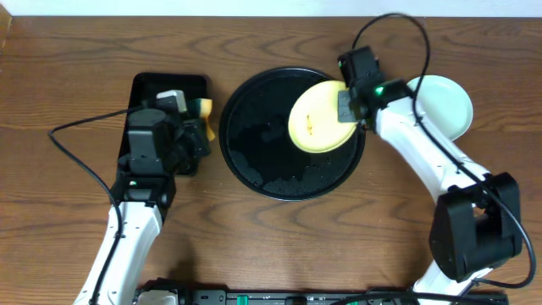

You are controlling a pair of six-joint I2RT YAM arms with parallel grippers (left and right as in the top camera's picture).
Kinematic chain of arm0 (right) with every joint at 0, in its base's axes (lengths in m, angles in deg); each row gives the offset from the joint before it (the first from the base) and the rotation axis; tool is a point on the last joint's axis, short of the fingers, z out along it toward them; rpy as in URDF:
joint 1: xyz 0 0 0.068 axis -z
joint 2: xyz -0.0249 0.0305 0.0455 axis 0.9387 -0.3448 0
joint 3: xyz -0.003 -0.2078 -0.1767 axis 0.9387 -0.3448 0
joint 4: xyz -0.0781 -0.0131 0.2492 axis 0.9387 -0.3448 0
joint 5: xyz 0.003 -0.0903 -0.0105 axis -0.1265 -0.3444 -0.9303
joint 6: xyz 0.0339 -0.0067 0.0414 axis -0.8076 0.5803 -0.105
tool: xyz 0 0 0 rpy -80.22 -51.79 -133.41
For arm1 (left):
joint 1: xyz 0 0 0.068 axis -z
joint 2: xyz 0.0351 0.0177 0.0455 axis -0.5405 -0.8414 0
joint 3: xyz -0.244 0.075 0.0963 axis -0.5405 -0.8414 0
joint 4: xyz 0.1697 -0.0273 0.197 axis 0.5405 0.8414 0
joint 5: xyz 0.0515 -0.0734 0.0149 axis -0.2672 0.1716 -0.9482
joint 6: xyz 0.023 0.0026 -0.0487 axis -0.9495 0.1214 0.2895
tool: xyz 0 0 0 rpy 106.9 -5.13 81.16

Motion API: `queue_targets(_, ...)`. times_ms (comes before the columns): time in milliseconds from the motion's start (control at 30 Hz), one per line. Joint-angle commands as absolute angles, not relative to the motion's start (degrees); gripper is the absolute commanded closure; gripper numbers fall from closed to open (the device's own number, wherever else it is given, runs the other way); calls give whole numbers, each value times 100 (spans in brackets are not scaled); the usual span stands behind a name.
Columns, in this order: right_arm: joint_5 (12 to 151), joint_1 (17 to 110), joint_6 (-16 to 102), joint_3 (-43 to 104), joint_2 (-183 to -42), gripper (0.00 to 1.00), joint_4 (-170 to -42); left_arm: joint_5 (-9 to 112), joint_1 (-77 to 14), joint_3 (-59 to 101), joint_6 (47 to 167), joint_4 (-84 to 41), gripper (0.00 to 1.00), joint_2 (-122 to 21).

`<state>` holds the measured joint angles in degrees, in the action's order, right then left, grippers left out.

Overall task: Clean dirty plates on tray and stack at the side
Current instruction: 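Move right gripper to the yellow plate and grasp its rim, then bring the sponge from the small tray over the yellow plate with left gripper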

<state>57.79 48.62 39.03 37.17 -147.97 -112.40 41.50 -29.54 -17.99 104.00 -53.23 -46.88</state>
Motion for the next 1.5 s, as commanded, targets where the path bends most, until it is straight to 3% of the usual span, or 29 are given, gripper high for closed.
queue_targets(0,5777,4598,3560,3349,-14843,99,-10853,4179,-2626,-1751,10352,-5533,92,-4708)
queue_targets(467,5733,4405,3023,1629,-14843,99,-8466,4155,-1362,-1751,10336,-6138,92,-4940)
queue_targets(900,5733,4307,3023,1518,-14854,99,-8530,4155,-888,-1751,10150,-7437,92,-6513)
queue_targets(1467,5733,4300,3025,1518,-14854,99,-8624,3315,-396,-1751,9958,-7826,92,-7127)
